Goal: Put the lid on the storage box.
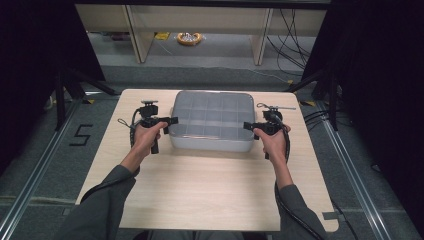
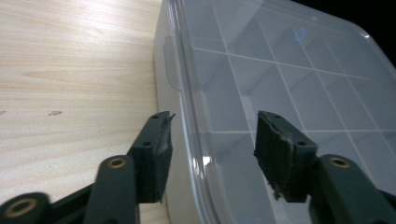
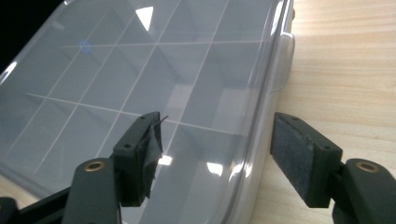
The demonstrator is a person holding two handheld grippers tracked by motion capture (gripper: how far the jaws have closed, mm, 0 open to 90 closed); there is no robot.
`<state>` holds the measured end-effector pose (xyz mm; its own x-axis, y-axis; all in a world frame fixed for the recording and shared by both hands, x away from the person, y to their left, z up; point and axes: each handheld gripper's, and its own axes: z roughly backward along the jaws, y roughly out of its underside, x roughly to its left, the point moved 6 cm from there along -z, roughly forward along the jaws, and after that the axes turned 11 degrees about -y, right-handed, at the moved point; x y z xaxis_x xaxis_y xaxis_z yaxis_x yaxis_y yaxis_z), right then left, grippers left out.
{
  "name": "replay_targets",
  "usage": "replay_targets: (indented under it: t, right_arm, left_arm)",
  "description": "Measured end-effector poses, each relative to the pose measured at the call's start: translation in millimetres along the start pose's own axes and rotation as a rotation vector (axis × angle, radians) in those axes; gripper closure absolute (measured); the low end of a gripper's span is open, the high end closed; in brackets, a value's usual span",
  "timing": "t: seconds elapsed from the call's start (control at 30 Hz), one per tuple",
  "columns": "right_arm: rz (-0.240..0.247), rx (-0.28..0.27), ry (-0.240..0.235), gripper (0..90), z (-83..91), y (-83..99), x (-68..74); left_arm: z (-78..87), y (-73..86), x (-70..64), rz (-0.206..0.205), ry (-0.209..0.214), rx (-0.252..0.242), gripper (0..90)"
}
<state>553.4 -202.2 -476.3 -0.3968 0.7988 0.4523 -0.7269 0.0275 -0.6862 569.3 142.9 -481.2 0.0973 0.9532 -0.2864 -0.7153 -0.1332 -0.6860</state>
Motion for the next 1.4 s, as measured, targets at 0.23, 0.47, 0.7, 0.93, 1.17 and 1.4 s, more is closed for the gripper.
replay_targets:
  t: [0.23,0.47,0.7,0.93,1.17,1.4]
  right_arm:
    - [-0.025,-0.046,-0.001,32.7,10.4,-2.4,7.3]
    - [0.011,-0.055,-0.025,31.5,20.3,1.7,17.4]
    - [0.106,-0.068,-0.049,29.9,31.9,21.5,27.1]
    - [0.128,-0.037,-0.051,29.8,37.9,34.1,32.0]
    - [0.127,-0.026,-0.062,28.9,37.4,43.7,36.1]
    - [0.145,-0.021,-0.084,26.2,38.6,48.1,46.7]
  left_arm:
    - [23.8,5.4,-9.1,-0.075,0.037,-0.017,40.6]
    - [37.9,12.2,-17.2,-0.091,0.074,-0.035,36.7]
    - [54.3,26.4,-22.5,-0.11,0.112,-0.071,33.3]
    - [68.3,46.0,-23.9,-0.15,0.139,-0.091,31.8]
    - [73.7,53.1,-19.8,-0.177,0.115,-0.1,31.6]
    - [81.8,64.8,-27.2,-0.203,0.15,-0.091,30.3]
